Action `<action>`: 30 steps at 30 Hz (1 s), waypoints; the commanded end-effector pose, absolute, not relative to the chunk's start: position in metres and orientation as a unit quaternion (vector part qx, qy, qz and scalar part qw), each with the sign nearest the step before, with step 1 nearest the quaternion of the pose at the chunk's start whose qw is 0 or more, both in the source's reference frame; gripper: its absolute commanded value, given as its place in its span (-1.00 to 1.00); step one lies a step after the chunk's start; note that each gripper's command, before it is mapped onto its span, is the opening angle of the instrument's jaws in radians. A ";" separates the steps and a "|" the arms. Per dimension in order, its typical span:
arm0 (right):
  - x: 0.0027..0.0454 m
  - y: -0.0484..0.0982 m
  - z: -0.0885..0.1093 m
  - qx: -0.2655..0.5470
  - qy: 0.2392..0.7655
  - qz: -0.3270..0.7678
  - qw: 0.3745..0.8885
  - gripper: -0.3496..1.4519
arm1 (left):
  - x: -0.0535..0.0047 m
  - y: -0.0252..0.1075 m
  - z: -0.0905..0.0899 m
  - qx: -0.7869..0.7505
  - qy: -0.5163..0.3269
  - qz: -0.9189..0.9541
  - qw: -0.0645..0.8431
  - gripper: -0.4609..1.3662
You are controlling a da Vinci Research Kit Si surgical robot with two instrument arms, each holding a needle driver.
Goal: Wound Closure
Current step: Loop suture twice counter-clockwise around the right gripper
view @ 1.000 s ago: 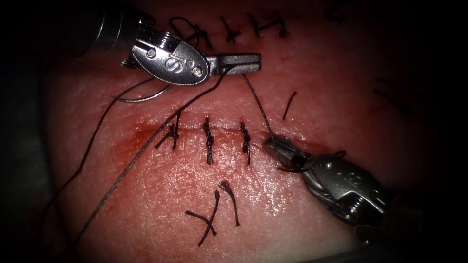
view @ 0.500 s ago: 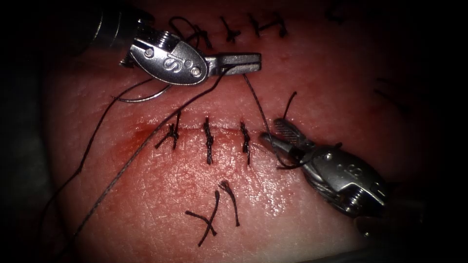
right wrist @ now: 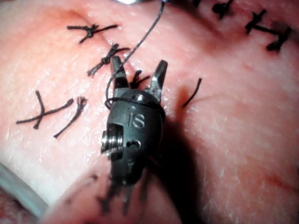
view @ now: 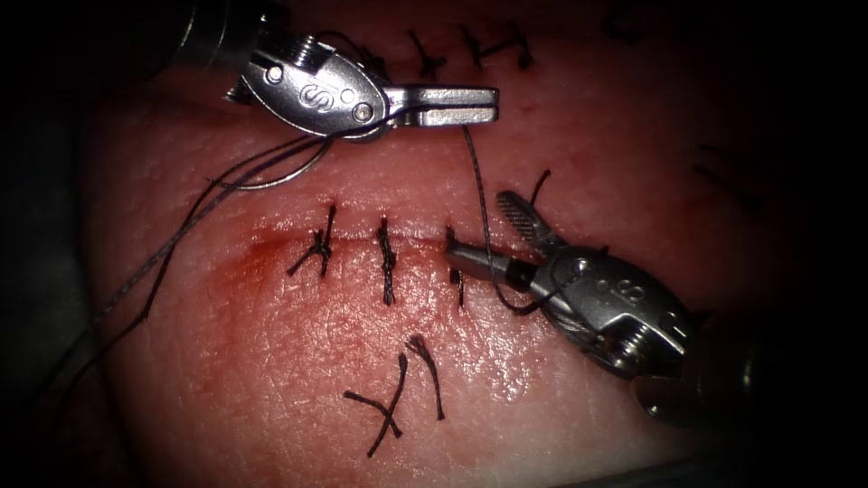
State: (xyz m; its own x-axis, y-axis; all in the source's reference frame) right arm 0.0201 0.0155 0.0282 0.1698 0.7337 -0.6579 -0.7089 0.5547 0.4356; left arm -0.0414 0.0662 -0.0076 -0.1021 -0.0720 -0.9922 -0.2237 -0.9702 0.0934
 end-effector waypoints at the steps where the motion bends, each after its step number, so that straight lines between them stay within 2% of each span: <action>1: 0.0202 0.015 0.028 0.020 0.445 0.466 0.765 0.46 | -0.0415 0.066 -0.007 -0.675 0.106 0.729 0.048 -0.88; 16: 0.0218 0.015 0.029 0.061 0.509 0.403 0.758 0.42 | -0.0429 0.068 -0.006 -0.724 0.068 0.685 0.043 -0.88; 25: 0.0220 0.015 0.027 0.068 0.615 0.364 0.696 0.41 | -0.0433 0.068 -0.002 -0.732 0.057 0.677 0.044 -0.88; 30: 0.0222 0.015 0.026 0.077 0.652 0.356 0.665 0.38 | -0.0437 0.067 -0.001 -0.732 0.053 0.677 0.047 -0.88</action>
